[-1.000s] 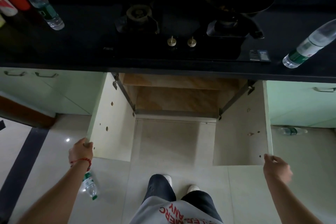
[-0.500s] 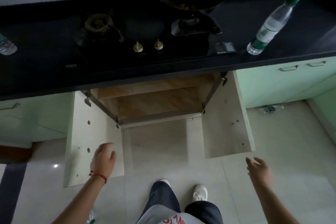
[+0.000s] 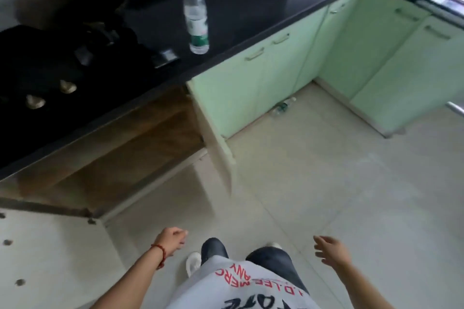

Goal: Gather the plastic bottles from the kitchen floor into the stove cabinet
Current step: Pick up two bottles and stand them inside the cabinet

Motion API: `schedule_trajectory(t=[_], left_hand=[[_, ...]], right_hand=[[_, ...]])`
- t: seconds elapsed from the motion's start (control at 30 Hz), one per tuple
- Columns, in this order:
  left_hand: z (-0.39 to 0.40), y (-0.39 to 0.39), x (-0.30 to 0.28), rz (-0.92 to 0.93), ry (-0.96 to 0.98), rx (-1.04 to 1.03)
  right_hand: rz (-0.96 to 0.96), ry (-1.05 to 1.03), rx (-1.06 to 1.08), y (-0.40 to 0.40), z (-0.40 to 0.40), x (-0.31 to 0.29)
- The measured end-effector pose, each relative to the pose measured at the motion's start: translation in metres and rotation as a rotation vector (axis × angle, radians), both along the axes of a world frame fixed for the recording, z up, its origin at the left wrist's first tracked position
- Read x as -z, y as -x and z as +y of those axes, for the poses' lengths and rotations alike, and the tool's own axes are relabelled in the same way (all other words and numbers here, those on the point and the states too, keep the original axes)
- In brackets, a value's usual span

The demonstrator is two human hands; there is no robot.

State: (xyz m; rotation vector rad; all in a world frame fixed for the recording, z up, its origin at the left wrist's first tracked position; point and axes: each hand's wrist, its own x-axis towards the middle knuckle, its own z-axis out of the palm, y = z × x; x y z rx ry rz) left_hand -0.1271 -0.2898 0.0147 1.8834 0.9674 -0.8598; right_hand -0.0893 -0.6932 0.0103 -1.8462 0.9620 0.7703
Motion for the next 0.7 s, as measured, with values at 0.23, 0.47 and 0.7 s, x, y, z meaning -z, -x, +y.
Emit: schedule_trajectory(t=[0.23, 0.47, 0.7], left_hand=[[-0.128, -0.043, 0.0, -0.048, 0.037, 0.049], [-0.212, -0.116, -0.01, -0.091, 0.106, 0.233], [-0.232, -0.178, 0.008, -0.014, 0.085, 0.208]], right_hand=[[0.007, -0.061, 0.315, 0.041, -0.115, -0.016], [0.032, -0.105, 0.519, 0.04, -0.159, -0.014], [-0.06, -0.15, 0.547, -0.062, -0.183, -0.022]])
